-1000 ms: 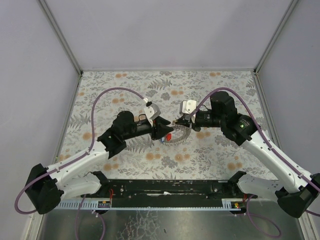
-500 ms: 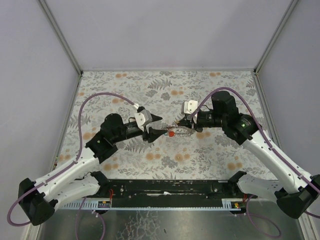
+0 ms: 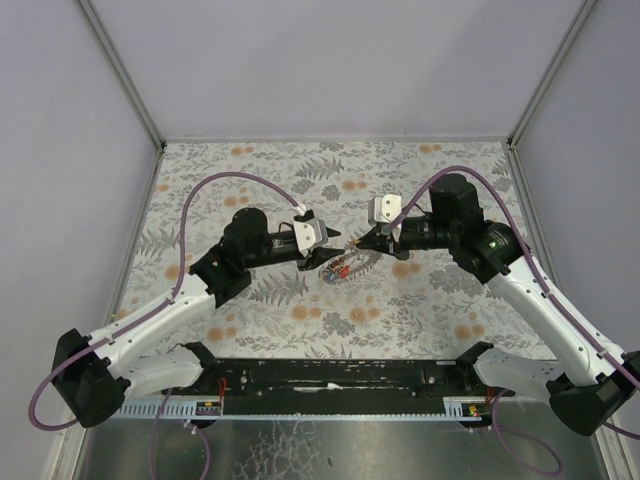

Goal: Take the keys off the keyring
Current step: Remove the key from the keyring.

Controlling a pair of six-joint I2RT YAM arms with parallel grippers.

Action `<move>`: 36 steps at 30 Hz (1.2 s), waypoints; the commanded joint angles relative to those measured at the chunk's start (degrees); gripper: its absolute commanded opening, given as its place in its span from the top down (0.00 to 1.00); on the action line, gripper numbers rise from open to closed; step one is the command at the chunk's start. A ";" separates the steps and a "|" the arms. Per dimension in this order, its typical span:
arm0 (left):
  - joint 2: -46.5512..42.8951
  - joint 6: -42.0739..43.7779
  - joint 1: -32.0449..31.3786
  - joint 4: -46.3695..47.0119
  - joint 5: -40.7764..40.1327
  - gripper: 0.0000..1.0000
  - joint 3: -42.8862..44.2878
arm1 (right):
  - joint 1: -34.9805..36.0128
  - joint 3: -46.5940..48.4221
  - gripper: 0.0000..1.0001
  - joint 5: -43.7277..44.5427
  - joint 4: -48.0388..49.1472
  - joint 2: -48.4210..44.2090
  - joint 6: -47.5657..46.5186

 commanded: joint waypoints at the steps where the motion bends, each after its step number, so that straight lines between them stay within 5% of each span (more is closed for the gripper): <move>1: 0.15 0.61 0.21 3.51 4.61 0.62 1.69 | -0.52 2.52 1.00 -2.53 1.68 -0.16 -0.74; 17: 2.46 -5.64 0.32 10.64 6.99 0.64 0.08 | -0.51 1.83 1.00 -3.38 2.41 -0.07 -0.83; 26: 2.50 -6.80 0.30 9.99 8.05 0.77 0.07 | -0.50 1.64 1.00 -3.40 3.02 -0.24 -0.48; 36: 2.34 -5.61 0.33 6.91 7.51 0.77 0.45 | -0.49 1.65 1.00 -2.97 3.56 -0.68 -0.16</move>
